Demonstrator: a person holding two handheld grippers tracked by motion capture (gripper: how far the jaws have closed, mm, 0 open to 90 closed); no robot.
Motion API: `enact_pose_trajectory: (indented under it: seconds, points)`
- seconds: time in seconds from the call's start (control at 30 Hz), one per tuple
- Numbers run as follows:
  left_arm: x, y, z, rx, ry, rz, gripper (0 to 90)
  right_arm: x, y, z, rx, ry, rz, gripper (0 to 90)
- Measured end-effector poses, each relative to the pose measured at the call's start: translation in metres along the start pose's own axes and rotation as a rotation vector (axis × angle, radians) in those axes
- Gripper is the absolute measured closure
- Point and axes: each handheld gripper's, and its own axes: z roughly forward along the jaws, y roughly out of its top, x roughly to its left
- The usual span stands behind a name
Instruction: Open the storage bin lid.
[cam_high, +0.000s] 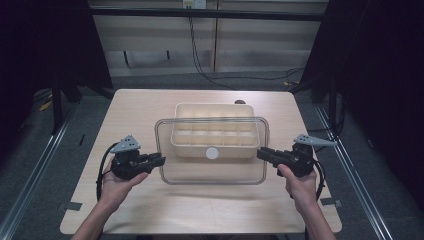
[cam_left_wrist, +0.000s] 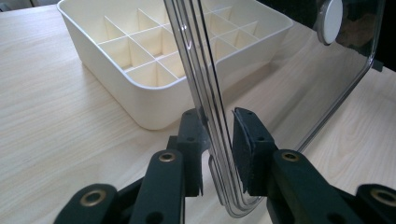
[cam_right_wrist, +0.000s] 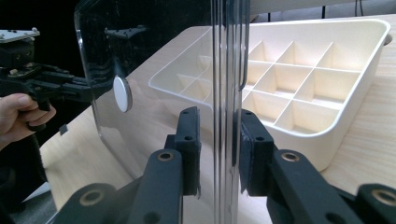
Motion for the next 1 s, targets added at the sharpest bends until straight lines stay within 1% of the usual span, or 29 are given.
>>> enact_pose_trajectory:
  seconds: [0.07,0.1,0.3,0.4,0.5,0.67,0.8,0.87,0.93,1.0]
  points:
    - [0.001,-0.002,-0.001,-0.001,-0.004,-0.008,73.9,0.001,-0.002,0.0,0.004,0.004,0.0,73.0]
    - [0.001,-0.002,-0.001,0.001,-0.002,-0.003,73.9,0.001,-0.002,0.0,0.004,0.004,0.0,73.0]
    - [0.001,-0.008,-0.003,0.006,-0.011,-0.015,74.0,0.003,-0.011,0.001,0.024,0.004,0.008,72.9]
    - [0.0,-0.009,-0.005,0.01,-0.013,-0.014,74.2,0.004,-0.015,0.001,0.033,0.006,0.014,72.7]
    - [-0.001,-0.011,-0.007,0.012,-0.02,-0.014,74.4,0.006,-0.017,0.001,0.04,0.008,0.023,72.6]
    - [-0.005,-0.018,-0.01,0.022,-0.02,-0.013,74.6,0.009,-0.021,-0.001,0.049,0.004,0.022,72.3]
    - [-0.008,-0.023,-0.011,0.041,-0.026,-0.011,74.6,0.012,-0.027,-0.002,0.068,0.005,0.027,72.1]
    - [-0.009,-0.027,-0.013,0.044,-0.024,-0.018,74.6,0.014,-0.029,-0.002,0.081,0.006,0.024,72.2]
    - [-0.012,-0.03,-0.016,0.049,-0.016,-0.011,74.5,0.016,-0.032,-0.002,0.086,0.009,0.025,72.1]
    - [-0.014,-0.032,-0.017,0.051,-0.022,-0.01,74.5,0.017,-0.034,-0.002,0.088,0.008,0.025,71.8]
